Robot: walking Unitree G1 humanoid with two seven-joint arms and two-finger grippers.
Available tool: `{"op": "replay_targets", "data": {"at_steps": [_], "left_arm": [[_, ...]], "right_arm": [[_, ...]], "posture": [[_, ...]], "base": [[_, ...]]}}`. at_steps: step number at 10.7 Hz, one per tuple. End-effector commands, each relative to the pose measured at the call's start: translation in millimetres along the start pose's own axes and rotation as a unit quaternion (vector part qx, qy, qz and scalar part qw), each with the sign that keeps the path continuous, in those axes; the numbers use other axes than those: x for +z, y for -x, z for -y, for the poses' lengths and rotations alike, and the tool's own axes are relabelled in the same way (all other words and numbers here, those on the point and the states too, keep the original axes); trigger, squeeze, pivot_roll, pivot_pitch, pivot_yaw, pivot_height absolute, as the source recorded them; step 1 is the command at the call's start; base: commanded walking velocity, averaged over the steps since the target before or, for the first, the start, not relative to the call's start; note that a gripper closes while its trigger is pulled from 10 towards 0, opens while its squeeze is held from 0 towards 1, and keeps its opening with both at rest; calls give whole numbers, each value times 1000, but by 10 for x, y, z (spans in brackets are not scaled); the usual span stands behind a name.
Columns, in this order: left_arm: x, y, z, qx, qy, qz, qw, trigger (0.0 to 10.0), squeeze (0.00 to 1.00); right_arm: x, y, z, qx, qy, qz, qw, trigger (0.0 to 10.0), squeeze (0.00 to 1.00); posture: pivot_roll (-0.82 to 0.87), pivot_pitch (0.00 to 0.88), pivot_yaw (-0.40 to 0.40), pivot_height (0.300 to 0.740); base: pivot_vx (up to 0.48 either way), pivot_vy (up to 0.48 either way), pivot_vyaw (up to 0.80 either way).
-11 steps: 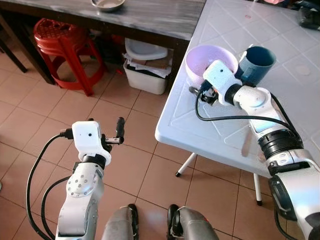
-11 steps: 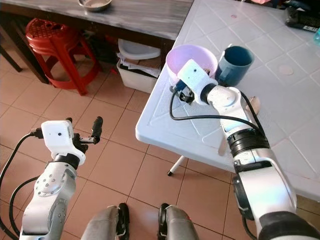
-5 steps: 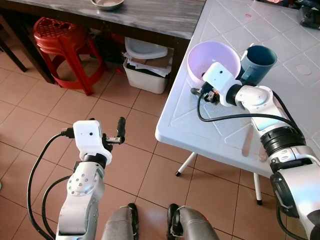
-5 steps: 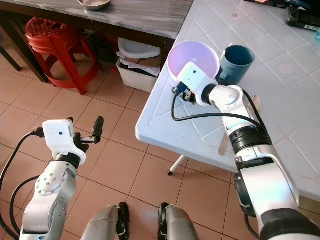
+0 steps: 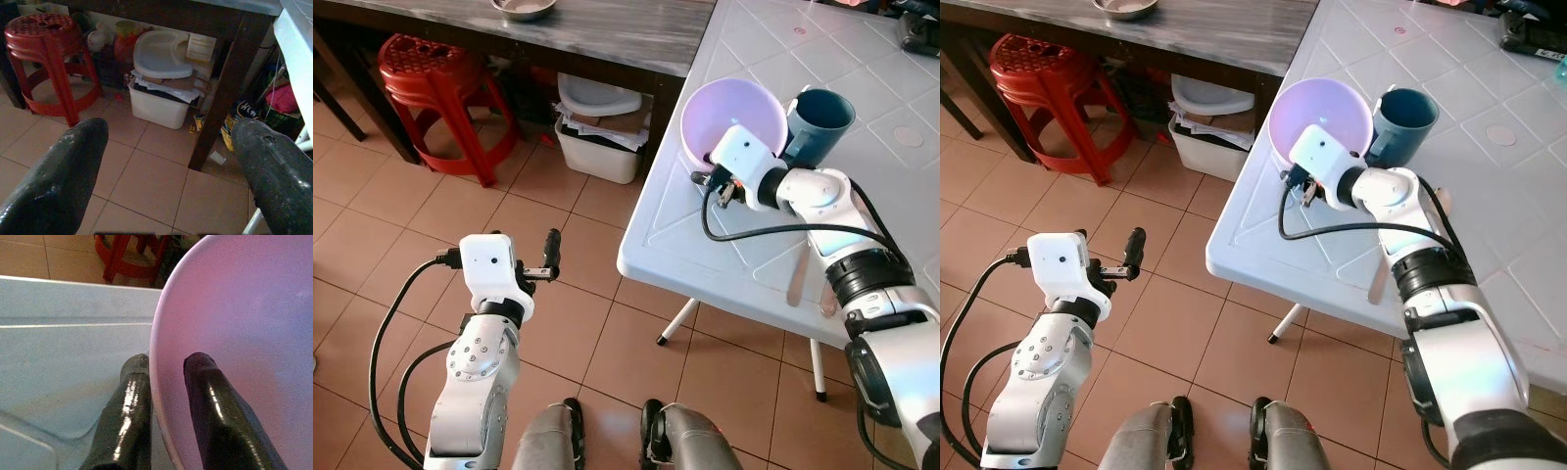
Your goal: Setting the table
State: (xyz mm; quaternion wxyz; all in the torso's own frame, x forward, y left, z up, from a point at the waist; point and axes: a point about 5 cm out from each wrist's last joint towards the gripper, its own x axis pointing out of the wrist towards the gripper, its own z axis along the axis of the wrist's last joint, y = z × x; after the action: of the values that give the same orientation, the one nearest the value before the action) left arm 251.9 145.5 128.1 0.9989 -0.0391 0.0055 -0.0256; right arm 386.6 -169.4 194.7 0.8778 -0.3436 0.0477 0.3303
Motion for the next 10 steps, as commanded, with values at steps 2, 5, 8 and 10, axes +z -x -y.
{"op": "replay_targets", "data": {"at_steps": [2, 5, 8, 10], "left_arm": [[-39, 14, -16, -3, -4, -12, 1000, 10000, 0], [-39, 22, -93, 24, -17, -11, 1000, 10000, 0], [-52, 17, -128, 34, -15, -9, 999, 10000, 0], [-69, 18, -136, 40, -13, -9, 999, 10000, 0]], "right_arm": [[-88, 20, -48, 12, 8, -12, 1000, 0, 0], [-92, 57, -39, 4, 25, -11, 1000, 0, 0], [-156, 109, -96, -18, 41, -8, 999, 0, 0], [-143, 125, -131, -46, 29, 11, 998, 0, 0]], "posture": [[7, 218, -1, 740], [1, 218, -5, 740], [-9, 214, -10, 740], [-20, 213, -16, 740]], "base": [[0, 0, 0], [0, 0, 0], [0, 0, 0], [0, 443, 0]]}}
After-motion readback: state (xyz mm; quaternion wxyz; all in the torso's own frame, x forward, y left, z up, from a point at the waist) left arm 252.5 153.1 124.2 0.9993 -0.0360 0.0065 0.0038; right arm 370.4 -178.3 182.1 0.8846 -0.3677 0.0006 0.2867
